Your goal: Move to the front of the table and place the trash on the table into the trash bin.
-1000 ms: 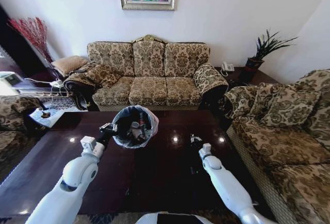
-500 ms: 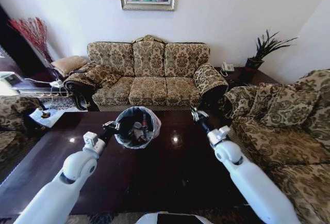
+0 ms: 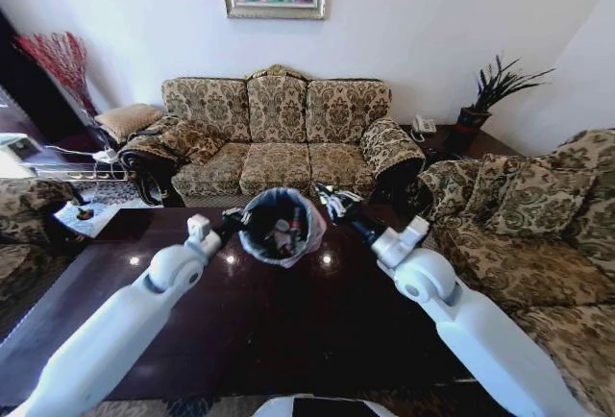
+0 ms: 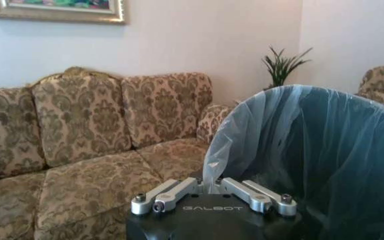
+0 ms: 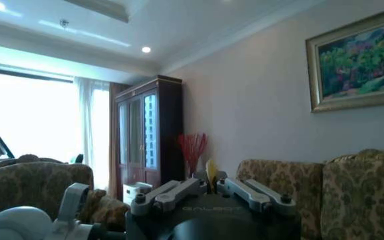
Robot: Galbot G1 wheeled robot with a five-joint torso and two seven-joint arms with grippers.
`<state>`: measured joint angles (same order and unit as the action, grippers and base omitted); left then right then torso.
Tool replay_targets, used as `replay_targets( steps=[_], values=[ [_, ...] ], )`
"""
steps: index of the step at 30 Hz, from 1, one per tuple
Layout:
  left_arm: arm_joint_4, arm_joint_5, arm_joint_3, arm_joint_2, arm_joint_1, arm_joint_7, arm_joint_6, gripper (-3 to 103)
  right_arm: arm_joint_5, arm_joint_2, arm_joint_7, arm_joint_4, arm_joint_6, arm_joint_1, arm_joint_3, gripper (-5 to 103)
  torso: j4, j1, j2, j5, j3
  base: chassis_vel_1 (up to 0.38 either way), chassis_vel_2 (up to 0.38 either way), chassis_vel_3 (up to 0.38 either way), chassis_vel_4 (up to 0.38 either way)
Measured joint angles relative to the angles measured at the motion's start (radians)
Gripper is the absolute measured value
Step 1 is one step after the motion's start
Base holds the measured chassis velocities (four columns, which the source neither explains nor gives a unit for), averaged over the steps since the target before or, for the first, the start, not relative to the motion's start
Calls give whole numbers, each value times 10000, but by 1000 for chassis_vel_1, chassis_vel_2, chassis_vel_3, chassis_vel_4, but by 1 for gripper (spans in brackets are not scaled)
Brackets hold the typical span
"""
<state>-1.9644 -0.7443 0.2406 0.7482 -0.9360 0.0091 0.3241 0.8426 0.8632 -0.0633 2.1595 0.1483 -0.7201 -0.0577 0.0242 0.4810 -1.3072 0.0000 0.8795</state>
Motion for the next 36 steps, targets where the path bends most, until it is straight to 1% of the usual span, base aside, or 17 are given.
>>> replay_targets(
  steps=[1, 5, 9, 12, 17, 18, 20, 22, 23, 26, 28, 29, 30, 32, 33, 34, 36],
  values=[
    [0, 0, 0, 0, 0, 0, 0, 0, 0, 0, 0, 0, 0, 0, 0, 0, 0, 0, 0, 0, 0, 0, 0, 0, 0],
    [77, -17, -276, -43, 305, 77, 27, 0, 75, -157, 119, -306, 276, 764, -946, 0, 2, -1, 0, -2, 0, 0, 0, 0, 0],
    [4, -5, -276, -18, 267, 81, 27, 0, -125, -24, 349, -612, 337, 1092, -1514, 0, 1, -2, 0, 0, 0, 0, 0, 0, 0],
    [-65, 50, -139, 3, 89, 96, 22, 0, -340, 146, 576, -766, 416, 1230, -1815, -3, -3, -2, 0, -1, 0, 0, 0, 0, 0],
    [-285, 168, 303, 22, -429, 138, -8, 0, -625, 452, 798, -1042, 367, 1458, -2215, 1, 3, -4, 0, -1, -1, 0, 0, 0, 0],
    [-352, 201, 461, 18, -602, 176, -17, 0, -631, 512, 890, -1045, 387, 1510, -2269, 7, 3, -4, 0, -2, -2, 0, 0, 0, 0],
    [-373, 218, 527, 16, -670, 188, -25, 0, -634, 536, 919, -1047, 397, 1534, -2286, 7, 2, -4, 0, -2, -2, 0, 0, 0, 0],
    [-441, 248, 670, 11, -813, 199, -37, 0, -658, 572, 933, -1067, 408, 1581, -2316, 14, 0, -4, 0, -1, -2, 0, 0, 0, 0],
    [-441, 248, 670, 11, -813, 199, -37, 0, -658, 572, 933, -1067, 408, 1581, -2316, 14, 0, -4, 0, -1, -2, 0, 0, 0, 0],
    [-518, 254, 740, 4, -898, 204, -38, 0, -691, 574, 935, -1089, 410, 1575, -2333, 30, -1, -4, 0, -1, -2, 0, 0, 0, 0],
    [-525, 256, 747, 5, -909, 203, -38, 0, -691, 577, 940, -1091, 410, 1568, -2335, 30, -1, -4, 0, -1, -2, 0, 0, 0, 0],
    [-549, 267, 763, 8, -955, 200, -38, 0, -698, 591, 963, -1110, 406, 1545, -2335, 41, -1, -4, 0, -1, -2, 0, 0, 0, 0],
    [-570, 275, 778, 17, -1009, 195, -39, 0, -723, 603, 976, -1128, 390, 1533, -2328, 47, -1, -4, 0, 0, -2, 0, 0, 0, 0],
    [-588, 282, 789, 22, -1049, 191, -38, 0, -742, 609, 999, -1129, 375, 1525, -2303, 47, 0, -4, 0, 0, -2, 0, 0, 0, 0],
    [-599, 288, 807, 31, -1082, 186, -38, 0, -756, 612, 1046, -1120, 357, 1515, -2259, 52, 0, -4, 0, 0, -2, 0, 0, 0, 0],
    [-599, 288, 807, 31, -1082, 186, -38, 0, -756, 612, 1046, -1120, 357, 1515, -2259, 52, 0, -4, 0, 0, -2, 0, 0, 0, 0],
    [-618, 336, 1003, 95, -1233, 146, -35, 0, -761, 558, 1272, -978, 302, 1435, -1995, 63, -1, -4, 0, 1, -2, 0, 0, 0, 0]
  ],
)
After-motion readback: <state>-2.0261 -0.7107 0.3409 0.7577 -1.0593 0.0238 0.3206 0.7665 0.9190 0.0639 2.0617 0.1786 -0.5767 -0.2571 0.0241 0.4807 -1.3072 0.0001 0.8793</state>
